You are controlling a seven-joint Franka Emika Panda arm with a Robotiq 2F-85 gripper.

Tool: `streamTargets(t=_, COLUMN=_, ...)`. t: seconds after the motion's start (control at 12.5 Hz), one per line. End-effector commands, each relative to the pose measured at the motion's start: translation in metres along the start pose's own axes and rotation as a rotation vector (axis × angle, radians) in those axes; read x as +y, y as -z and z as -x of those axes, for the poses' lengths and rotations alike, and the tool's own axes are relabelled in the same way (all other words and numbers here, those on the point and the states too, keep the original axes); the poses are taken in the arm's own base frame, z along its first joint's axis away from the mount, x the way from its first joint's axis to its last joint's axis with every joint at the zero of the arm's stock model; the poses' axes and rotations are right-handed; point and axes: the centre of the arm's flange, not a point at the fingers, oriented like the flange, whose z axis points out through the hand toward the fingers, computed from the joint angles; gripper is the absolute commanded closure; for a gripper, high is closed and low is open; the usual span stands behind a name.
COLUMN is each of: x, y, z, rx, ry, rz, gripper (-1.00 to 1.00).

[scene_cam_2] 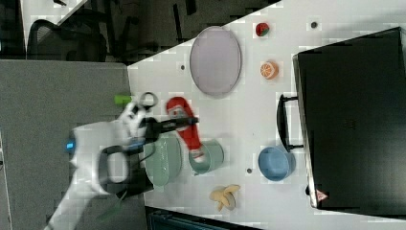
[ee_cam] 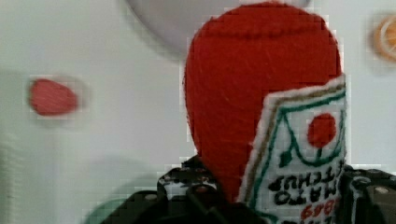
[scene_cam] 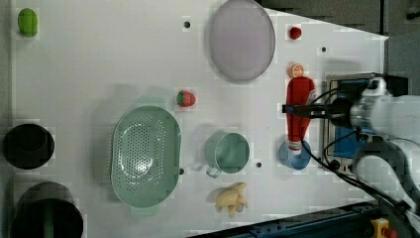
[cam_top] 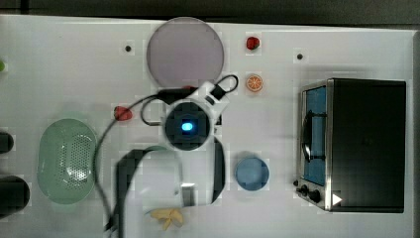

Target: Pick Ketchup from the table and place it in strainer.

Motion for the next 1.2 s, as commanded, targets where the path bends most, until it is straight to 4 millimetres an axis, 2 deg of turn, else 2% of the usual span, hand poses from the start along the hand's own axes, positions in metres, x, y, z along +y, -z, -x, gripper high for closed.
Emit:
streamTargets(t=0.08, x=-0.077, y=0.038, z=0.005, rx=-0.045, ry=-0.075, rz=0.002, gripper=-0.25)
streamTargets(t=0.4, x=-0.174, y=0.044, z=0.023, rx=-0.063, ry=-0.131, rz=-0.001, gripper=-0.25)
streamTargets(t=0.72, x=-0.262, y=0.023, z=0.053, rx=-0.074, ry=-0.193, rz=-0.046, gripper=-0.25)
streamTargets(t=0.96, x=-0.305, y=-0.011, z=0.064, rx=-0.084, ry=-0.283, rz=-0.141, gripper=-0.25)
streamTargets(t=1.12, x=-0.322, y=-0.037, z=0.067, rx=-0.1, ry=-0.321, rz=-0.203, gripper=-0.25)
streamTargets(t=1.2, x=-0.326, y=-0.052, z=0.069, rx=-0.11, ry=-0.31, rz=-0.213, gripper=-0.33)
